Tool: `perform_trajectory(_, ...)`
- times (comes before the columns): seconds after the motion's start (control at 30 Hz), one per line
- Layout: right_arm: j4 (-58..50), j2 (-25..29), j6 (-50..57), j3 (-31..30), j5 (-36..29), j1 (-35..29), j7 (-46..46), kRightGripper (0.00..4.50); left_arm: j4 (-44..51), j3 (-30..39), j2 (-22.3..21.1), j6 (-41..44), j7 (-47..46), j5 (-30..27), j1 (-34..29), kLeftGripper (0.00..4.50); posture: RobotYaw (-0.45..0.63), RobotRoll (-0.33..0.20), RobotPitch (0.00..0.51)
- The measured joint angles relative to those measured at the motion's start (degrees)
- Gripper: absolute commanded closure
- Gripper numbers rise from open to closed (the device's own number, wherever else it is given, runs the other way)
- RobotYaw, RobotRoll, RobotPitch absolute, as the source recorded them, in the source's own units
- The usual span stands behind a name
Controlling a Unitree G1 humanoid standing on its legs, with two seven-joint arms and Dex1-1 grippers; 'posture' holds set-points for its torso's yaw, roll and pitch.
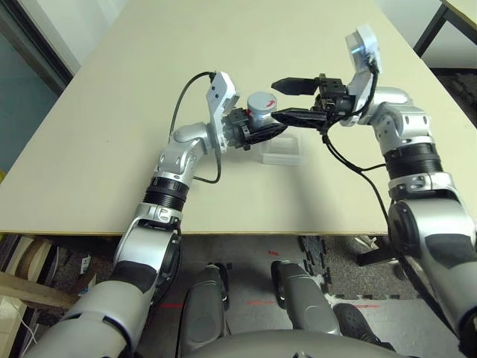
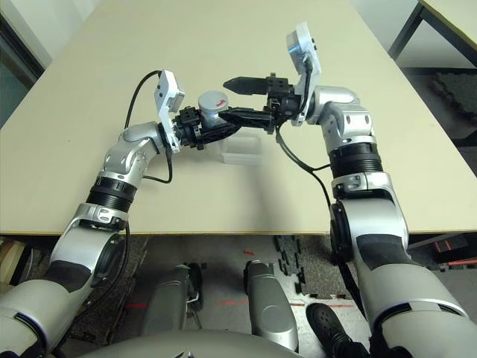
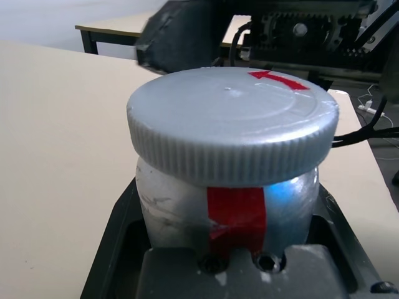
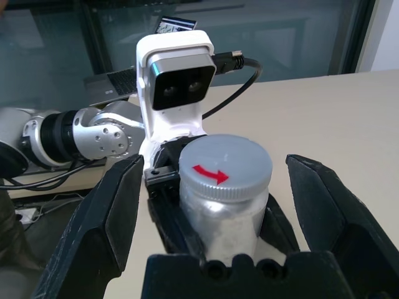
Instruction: Pour the medicine from the bottle into the box.
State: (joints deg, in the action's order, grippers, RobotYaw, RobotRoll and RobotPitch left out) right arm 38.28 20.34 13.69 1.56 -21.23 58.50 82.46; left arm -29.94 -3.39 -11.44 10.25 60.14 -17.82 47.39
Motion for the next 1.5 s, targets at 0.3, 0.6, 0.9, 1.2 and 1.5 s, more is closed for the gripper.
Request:
perform_trajectory(0.3, 3.45, -2.29, -3.21, -1.14, 1.32, 2.36, -0.65, 0.0, 0.01, -0.02, 0.02, 0.0, 0.03, 0.0, 0.0, 1.86, -0.21, 0.0, 0.149)
perform_trajectory(0.6, 5.19, -3.04, -4.91, -1.25, 2.46, 3.42, -1.57, 1.92, 0.03, -0.07, 0.07, 0.01, 0.02, 0.01, -0.01, 1.86, -0.22, 0.0, 0.148)
perform_trajectory(0.9, 4.76, -3.18, 0.99, 2.03, -1.57, 3.43, -4.81, 1.92, 0.33, -0.09, 0.3, 0.01, -0.21, -0.02, 0.0, 1.86, -0.22, 0.0, 0.145)
perform_trajectory(1.2, 0.12, 3.15, 5.7, 9.1, -4.74, 2.19, -16.77, 1.92, 0.3, -0.04, 0.38, 0.0, -0.33, -0.02, -0.04, 1.86, -0.22, 0.0, 0.151)
perform_trajectory(1.5, -5.35, 14.7, 5.76, 8.83, 1.3, -6.11, -25.42, 1.92, -0.01, 0.08, 0.31, -0.21, -0.58, -0.02, -0.03, 1.86, -0.24, 0.0, 0.157)
